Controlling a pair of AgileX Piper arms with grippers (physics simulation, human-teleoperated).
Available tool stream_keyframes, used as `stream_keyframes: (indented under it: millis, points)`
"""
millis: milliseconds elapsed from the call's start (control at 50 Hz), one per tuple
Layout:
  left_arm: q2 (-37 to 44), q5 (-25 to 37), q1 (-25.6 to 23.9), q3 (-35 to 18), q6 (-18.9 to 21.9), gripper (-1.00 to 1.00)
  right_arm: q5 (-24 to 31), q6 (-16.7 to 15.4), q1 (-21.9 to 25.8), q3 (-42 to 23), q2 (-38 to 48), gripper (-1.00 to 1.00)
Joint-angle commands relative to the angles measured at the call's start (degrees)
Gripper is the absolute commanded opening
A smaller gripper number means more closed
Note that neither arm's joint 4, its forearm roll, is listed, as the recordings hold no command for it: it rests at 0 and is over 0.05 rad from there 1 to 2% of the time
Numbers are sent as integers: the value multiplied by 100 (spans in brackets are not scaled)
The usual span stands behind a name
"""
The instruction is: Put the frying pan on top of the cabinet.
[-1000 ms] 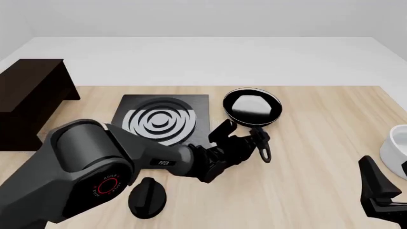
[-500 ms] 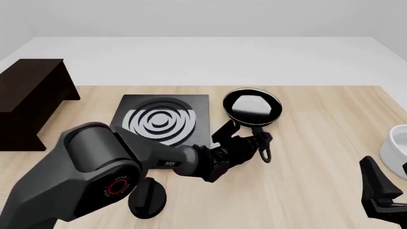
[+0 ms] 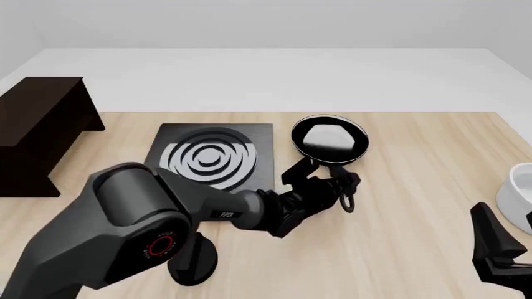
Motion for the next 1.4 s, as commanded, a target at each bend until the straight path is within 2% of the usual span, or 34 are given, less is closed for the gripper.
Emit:
stream_keyframes:
  millis: [20,160,180,520,760,880,1140,1400]
  points:
    - [282,71,-17,-103,-423,100,-32,38,-21,-2,36,100]
    - [304,156,9,-168,-379,100,-46,45,-26,2,48,100]
    - [286,238,31,-207,-293,-100,-41,43,-26,-2,49,100]
    - [155,152,89,-53,-322,-100,-31,10,-7,-2,41,100]
    - [-137,211,186,87,-127,-100,17,-3,-4,-2,-20,100]
    - [-584,34,201,390,-62,-100,-28,-3,-4,-2,25,100]
    - [-1087,-380,173,926,-256,-100,-19,-35,12,-3,9,100]
    - [-1763,-441,319,1252,-60,-100,42,-71,37,-2,-53,100]
